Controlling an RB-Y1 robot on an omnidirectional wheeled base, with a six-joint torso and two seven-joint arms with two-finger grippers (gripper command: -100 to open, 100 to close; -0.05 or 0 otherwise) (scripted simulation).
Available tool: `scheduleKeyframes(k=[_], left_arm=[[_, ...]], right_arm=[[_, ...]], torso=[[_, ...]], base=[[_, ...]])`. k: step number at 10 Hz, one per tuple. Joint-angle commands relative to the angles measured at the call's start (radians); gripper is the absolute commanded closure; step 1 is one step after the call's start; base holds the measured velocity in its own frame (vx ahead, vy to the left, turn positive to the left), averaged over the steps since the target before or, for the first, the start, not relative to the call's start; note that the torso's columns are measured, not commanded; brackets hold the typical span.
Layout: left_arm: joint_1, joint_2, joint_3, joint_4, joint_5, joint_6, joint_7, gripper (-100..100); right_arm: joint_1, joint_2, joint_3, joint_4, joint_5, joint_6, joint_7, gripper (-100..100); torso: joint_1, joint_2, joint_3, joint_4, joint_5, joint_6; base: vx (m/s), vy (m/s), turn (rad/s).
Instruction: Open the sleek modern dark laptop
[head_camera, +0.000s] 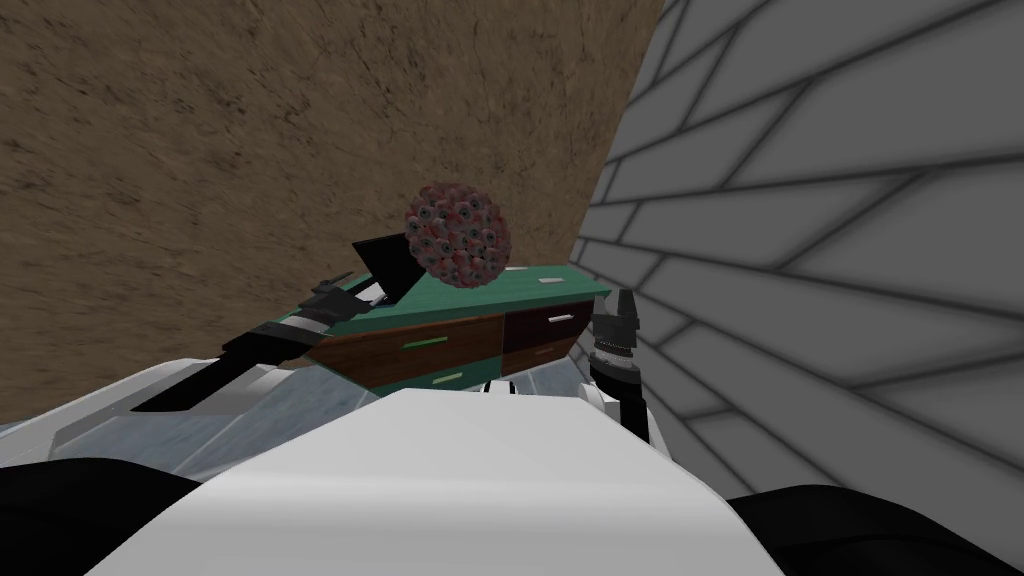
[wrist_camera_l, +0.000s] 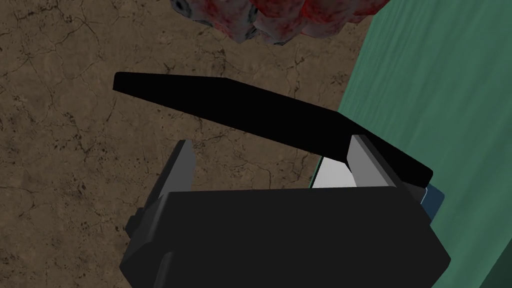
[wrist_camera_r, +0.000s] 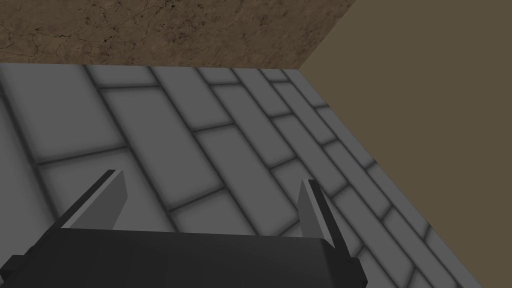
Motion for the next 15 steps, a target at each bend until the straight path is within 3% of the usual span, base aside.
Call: scheduleKeyframes(k=[1,6,7,8,9,10,11,12,14,15], left_arm=[[0.021,0.030,0.025,0.022,0.012,0.016,0.071,-100],[0.080,0.087,0.082,0.084,0.039,0.049,0.207,-100],[0.080,0.087,0.082,0.084,0.039,0.049,0.218,-100],[0.100,0.103,0.099,0.103,0.048,0.059,0.255,-100],[0.100,0.103,0.099,0.103,0.048,0.059,0.263,-100],[0.120,0.118,0.116,0.122,0.057,0.070,0.304,-100],[0.120,0.118,0.116,0.122,0.057,0.070,0.307,-100],[0.138,0.132,0.131,0.139,0.066,0.080,0.347,-100],[0.156,0.146,0.146,0.155,0.074,0.089,0.388,-100],[0.173,0.158,0.160,0.170,0.082,0.098,0.425,-100]], right_arm=[[0.000,0.000,0.000,0.000,0.000,0.000,0.000,0],[0.000,0.000,0.000,0.000,0.000,0.000,0.000,0],[0.000,0.000,0.000,0.000,0.000,0.000,0.000,0],[0.000,0.000,0.000,0.000,0.000,0.000,0.000,0],[0.000,0.000,0.000,0.000,0.000,0.000,0.000,0],[0.000,0.000,0.000,0.000,0.000,0.000,0.000,0],[0.000,0.000,0.000,0.000,0.000,0.000,0.000,0],[0.000,0.000,0.000,0.000,0.000,0.000,0.000,0],[0.000,0.000,0.000,0.000,0.000,0.000,0.000,0],[0.000,0.000,0.000,0.000,0.000,0.000,0.000,0]], torso=[[-0.001,-0.002,-0.001,0.000,0.000,0.000],[0.000,0.000,0.000,0.000,0.000,0.000],[-0.001,0.000,0.000,0.000,0.000,0.000],[0.000,0.000,0.000,0.000,0.000,0.000],[0.000,0.000,0.000,0.000,0.000,0.000],[0.000,0.000,0.000,0.000,0.000,0.000],[-0.001,0.000,0.000,0.000,0.000,0.000],[0.000,0.000,0.000,0.000,0.000,0.000],[-0.002,-0.001,0.000,0.000,-0.001,0.000],[0.000,0.000,0.000,0.000,0.000,0.000]], base=[[0.042,-0.089,0.004],[0.038,-0.082,0.007],[0.033,-0.071,0.012],[0.045,-0.070,0.009],[0.034,-0.062,0.011],[0.035,-0.072,0.011],[0.028,-0.067,0.012],[0.033,-0.076,0.009],[0.046,-0.094,0.018],[0.043,-0.072,0.006]])
